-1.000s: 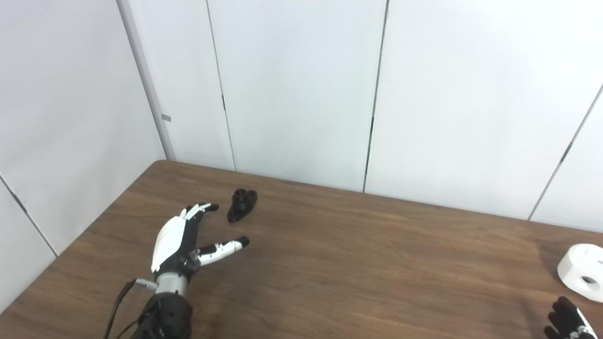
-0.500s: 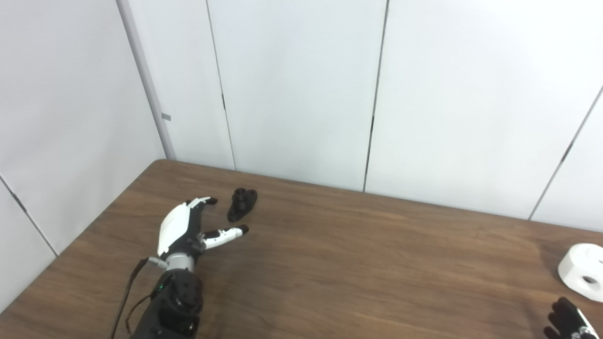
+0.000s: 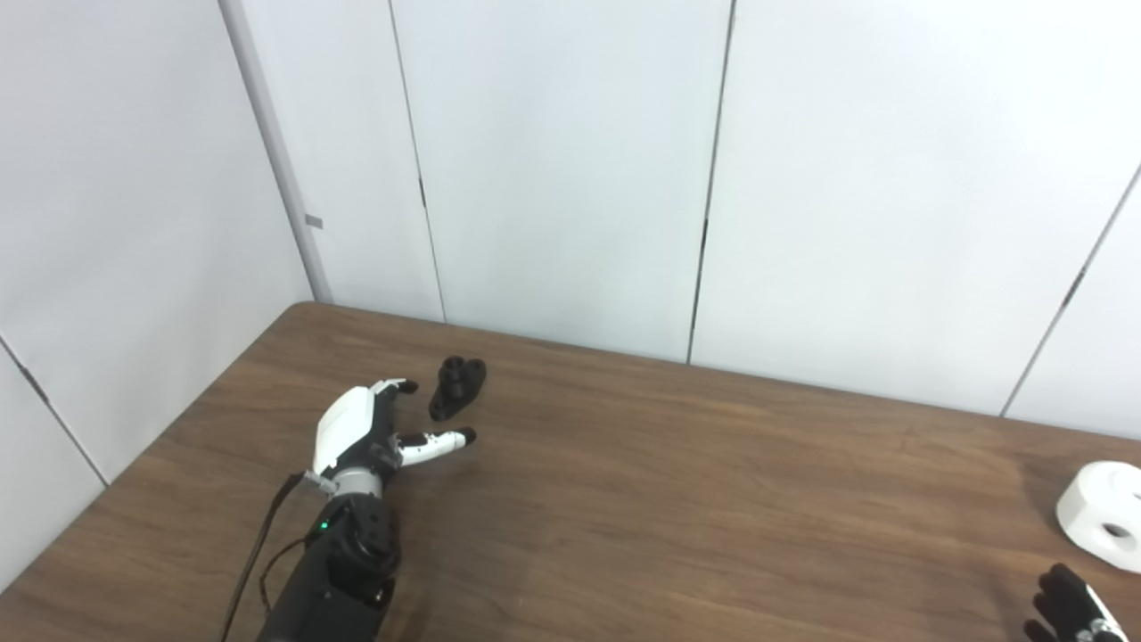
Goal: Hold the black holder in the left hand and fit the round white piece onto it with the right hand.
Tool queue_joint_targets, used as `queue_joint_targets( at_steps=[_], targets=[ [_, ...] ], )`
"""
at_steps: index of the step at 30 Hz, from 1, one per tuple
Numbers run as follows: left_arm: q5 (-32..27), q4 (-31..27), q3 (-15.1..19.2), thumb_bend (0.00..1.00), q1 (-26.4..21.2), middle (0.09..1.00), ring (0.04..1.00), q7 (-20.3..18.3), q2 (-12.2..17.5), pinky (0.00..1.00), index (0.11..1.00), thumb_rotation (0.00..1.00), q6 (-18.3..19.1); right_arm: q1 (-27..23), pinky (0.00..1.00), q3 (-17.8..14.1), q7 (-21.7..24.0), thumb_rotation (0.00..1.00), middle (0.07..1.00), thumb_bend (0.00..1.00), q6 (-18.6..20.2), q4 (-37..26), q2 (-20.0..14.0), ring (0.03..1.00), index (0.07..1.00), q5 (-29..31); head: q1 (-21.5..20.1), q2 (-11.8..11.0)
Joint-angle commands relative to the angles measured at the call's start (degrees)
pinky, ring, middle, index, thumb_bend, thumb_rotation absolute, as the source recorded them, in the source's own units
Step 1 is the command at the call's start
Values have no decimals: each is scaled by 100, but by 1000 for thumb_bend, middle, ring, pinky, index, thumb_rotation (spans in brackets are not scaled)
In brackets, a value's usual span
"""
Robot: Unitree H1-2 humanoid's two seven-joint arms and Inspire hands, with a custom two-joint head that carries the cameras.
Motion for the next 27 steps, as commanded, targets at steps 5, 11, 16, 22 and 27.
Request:
queue_joint_targets(
  at_steps=[5, 11, 16, 22, 27],
  targets=[
    [127, 163, -65, 871, -494, 949, 1000, 138, 267, 1000, 833, 375, -5, 276, 933, 86, -43, 929, 938, 745, -117, 262, 156, 950, 904, 65, -26, -5],
    [173, 420, -176, 865, -678, 957, 1000, 67, 339, 1000, 841, 417, 7, 297, 924, 93, -74, 929, 934, 752, -166, 277, 174, 945, 901, 34, -69, -11],
    [137, 528, -227, 863, -841, 953, 1000, 68, 336, 1000, 835, 419, 3, 298, 921, 96, -105, 913, 928, 754, -182, 293, 198, 938, 892, 42, -71, -17],
    [130, 705, -313, 875, -1029, 947, 1000, 37, 334, 1000, 830, 402, 7, 305, 936, 110, -132, 924, 932, 754, -189, 288, 223, 944, 899, 23, -116, -15],
    [85, 930, -404, 858, -1172, 926, 997, 111, 329, 1000, 817, 386, -6, 311, 937, 118, -168, 925, 932, 749, -163, 273, 236, 944, 898, -17, -157, -19]
  ],
)
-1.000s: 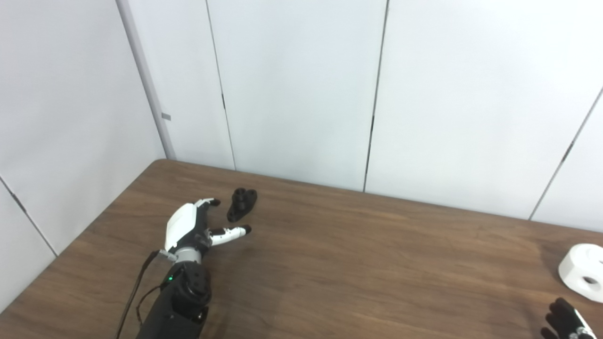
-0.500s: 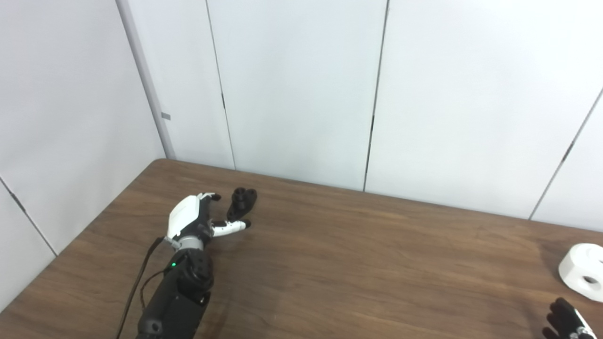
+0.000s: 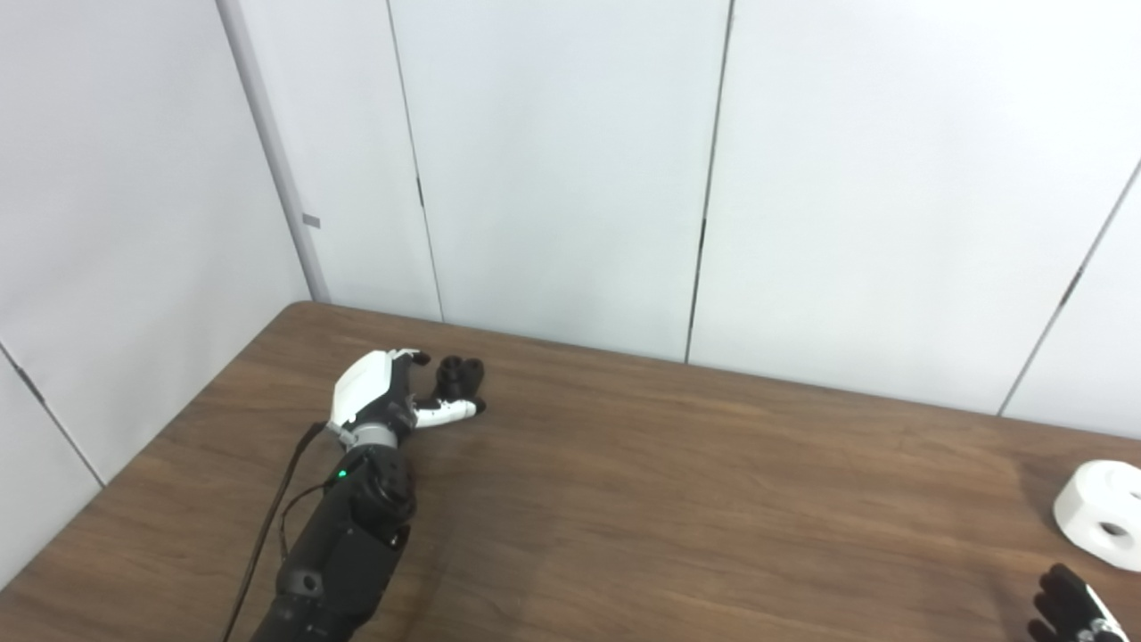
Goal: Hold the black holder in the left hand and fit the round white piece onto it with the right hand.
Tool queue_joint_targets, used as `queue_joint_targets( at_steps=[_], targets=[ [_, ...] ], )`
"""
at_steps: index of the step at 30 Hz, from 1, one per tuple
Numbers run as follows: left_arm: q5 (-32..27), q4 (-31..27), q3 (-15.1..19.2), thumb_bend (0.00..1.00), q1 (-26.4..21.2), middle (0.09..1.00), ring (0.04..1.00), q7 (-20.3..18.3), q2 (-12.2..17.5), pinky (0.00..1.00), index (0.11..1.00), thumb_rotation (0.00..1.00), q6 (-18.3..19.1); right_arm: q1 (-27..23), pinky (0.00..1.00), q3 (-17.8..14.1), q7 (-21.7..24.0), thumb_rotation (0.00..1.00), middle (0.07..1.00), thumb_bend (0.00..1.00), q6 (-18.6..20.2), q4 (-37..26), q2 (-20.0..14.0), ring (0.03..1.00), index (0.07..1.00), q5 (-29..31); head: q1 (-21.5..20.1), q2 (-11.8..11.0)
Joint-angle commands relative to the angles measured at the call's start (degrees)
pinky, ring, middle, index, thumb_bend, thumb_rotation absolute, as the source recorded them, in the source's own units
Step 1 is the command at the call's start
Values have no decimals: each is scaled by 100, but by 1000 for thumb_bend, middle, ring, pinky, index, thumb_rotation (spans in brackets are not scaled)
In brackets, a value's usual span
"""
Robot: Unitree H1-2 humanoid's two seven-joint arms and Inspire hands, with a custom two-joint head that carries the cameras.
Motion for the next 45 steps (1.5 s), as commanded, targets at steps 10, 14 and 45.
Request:
queue_joint_targets(
  at_steps=[10, 14, 45],
  targets=[
    [35, 343, -108, 839, -516, 915, 991, 259, 103, 1000, 799, 384, -25, 304, 934, 121, -72, 937, 932, 760, -134, 265, 232, 940, 905, 1, -29, 18],
    [55, 445, -98, 835, -553, 922, 995, 320, 68, 1000, 799, 383, -11, 310, 932, 115, -93, 932, 932, 755, -111, 237, 243, 939, 903, -2, -13, 32],
    [629, 59, 373, 854, -353, 902, 983, -82, -94, 1000, 781, 377, -3, 272, 981, 48, -67, 947, 949, 733, -99, 325, 181, 966, 919, 106, 132, 162]
  ],
)
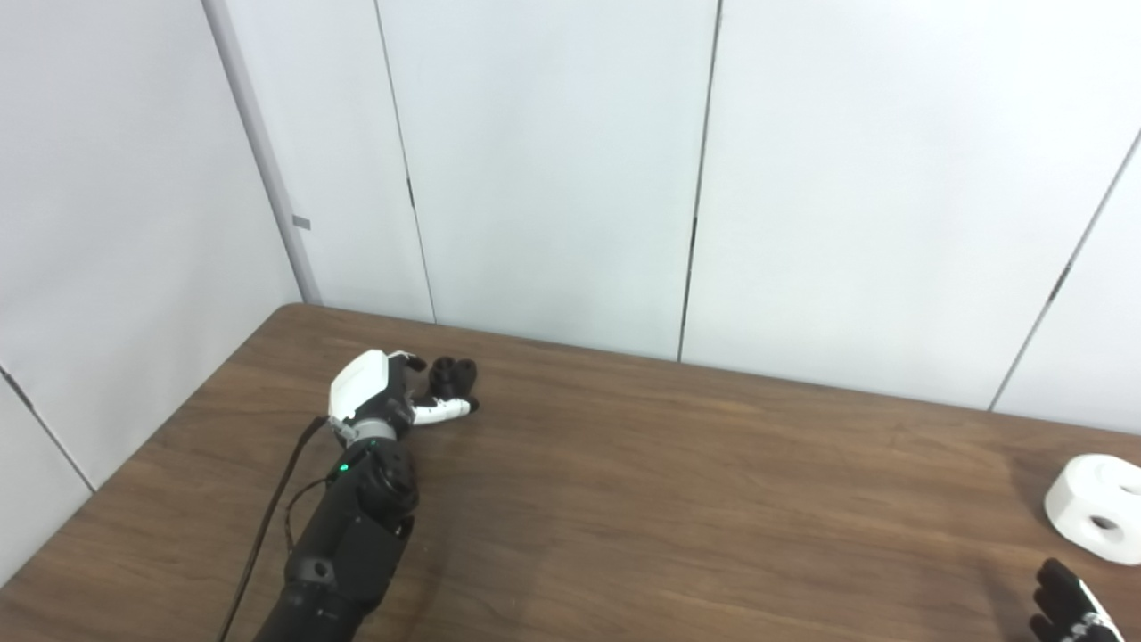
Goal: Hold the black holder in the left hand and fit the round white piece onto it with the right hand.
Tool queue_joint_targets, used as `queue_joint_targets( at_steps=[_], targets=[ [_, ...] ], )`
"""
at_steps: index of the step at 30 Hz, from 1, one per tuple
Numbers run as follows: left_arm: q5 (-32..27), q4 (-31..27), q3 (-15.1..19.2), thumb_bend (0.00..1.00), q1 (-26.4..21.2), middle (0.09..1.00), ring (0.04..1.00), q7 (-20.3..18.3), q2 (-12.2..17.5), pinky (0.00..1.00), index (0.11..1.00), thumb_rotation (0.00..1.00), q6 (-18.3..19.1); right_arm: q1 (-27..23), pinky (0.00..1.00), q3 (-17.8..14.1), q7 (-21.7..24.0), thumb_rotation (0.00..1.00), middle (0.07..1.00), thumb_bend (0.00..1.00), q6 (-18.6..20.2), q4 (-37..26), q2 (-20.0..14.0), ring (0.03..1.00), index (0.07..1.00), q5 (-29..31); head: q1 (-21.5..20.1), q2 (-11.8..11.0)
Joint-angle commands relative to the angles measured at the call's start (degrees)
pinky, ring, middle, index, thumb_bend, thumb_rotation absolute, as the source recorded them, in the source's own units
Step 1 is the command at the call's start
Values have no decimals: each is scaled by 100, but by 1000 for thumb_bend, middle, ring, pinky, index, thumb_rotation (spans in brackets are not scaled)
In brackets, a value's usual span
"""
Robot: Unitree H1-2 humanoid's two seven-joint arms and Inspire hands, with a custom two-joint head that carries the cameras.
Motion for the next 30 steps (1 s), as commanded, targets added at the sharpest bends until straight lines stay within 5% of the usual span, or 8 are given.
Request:
queue_joint_targets(
  at_steps=[1, 30],
  targets=[
    [206, -204, 96, 854, -199, 900, 980, 49, 96, 1000, 778, 375, -5, 266, 982, 43, -34, 947, 948, 728, -118, 339, 170, 965, 919, 111, 6, 11],
    [633, -174, 543, 839, -65, 911, 978, -181, -123, 1000, 755, 313, -5, 306, 1000, 53, -55, 956, 939, 754, -72, 254, 143, 979, 910, 42, -7, 72]
  ],
)
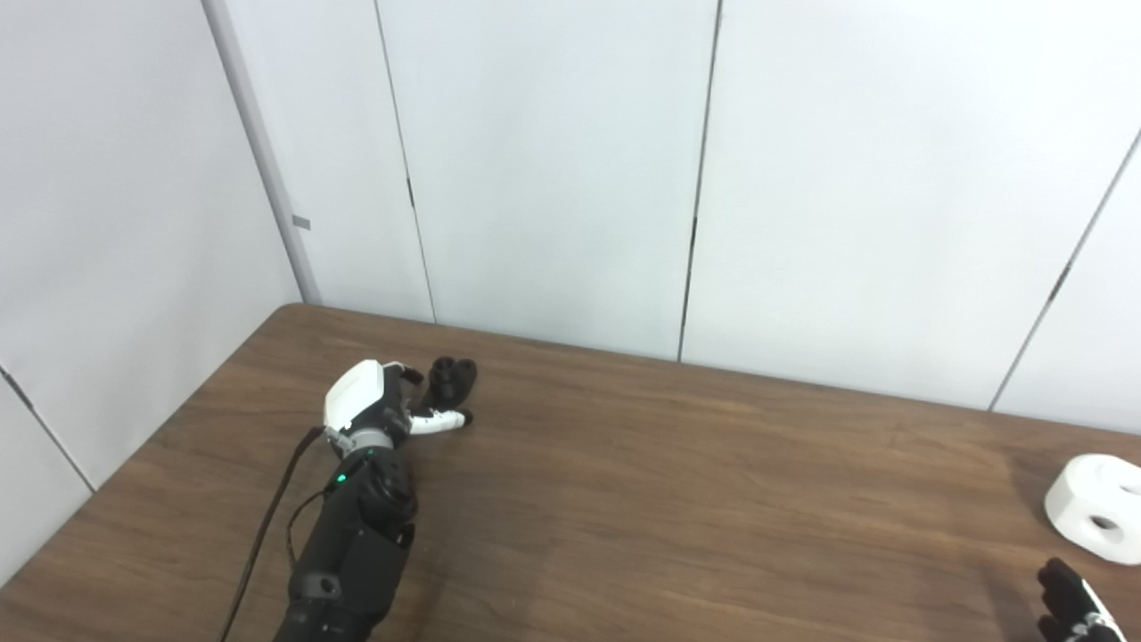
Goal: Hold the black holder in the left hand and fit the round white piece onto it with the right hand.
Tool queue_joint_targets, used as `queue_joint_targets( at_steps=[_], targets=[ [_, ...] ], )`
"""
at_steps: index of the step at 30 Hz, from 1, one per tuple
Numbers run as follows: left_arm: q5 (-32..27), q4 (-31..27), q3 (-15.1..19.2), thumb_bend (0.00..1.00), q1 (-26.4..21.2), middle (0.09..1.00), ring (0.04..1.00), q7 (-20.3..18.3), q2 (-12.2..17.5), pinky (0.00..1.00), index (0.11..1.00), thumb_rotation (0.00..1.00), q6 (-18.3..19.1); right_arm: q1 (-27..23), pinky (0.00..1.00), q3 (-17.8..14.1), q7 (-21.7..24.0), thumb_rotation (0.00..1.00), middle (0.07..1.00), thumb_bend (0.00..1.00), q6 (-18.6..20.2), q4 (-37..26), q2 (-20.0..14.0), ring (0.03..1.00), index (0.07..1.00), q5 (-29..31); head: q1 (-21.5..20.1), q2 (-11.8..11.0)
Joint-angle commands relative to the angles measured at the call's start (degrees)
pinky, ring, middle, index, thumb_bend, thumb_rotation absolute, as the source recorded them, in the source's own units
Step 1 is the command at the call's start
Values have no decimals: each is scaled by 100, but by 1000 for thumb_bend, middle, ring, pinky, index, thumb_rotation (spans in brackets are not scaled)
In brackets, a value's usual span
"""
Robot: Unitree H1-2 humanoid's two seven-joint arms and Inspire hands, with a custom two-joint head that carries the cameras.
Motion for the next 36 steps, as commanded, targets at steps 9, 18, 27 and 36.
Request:
queue_joint_targets(
  at_steps=[9, 18, 27, 36],
  targets=[
    [264, -55, 104, 834, -187, 903, 970, -29, 81, 1000, 746, 309, -5, 315, 1000, 51, -72, 952, 944, 776, -41, 234, 159, 984, 915, 28, -16, 21],
    [253, 89, 5, 826, -227, 887, 946, -42, 167, 982, 724, 309, -6, 304, 996, 60, -46, 949, 936, 780, -125, 260, 149, 974, 909, 30, -51, 38],
    [-283, 105, -179, 553, -175, 878, 965, 282, 278, 995, 504, 67, -41, 330, 956, 74, -65, 926, 934, 811, -26, 195, 154, 970, 916, -3, -73, 41],
    [-750, 255, -249, 522, -202, 836, 922, 747, 306, 901, 480, 46, -146, 375, 978, 86, -60, 936, 948, 798, -65, 174, 164, 988, 935, -37, -64, 27]
  ],
)
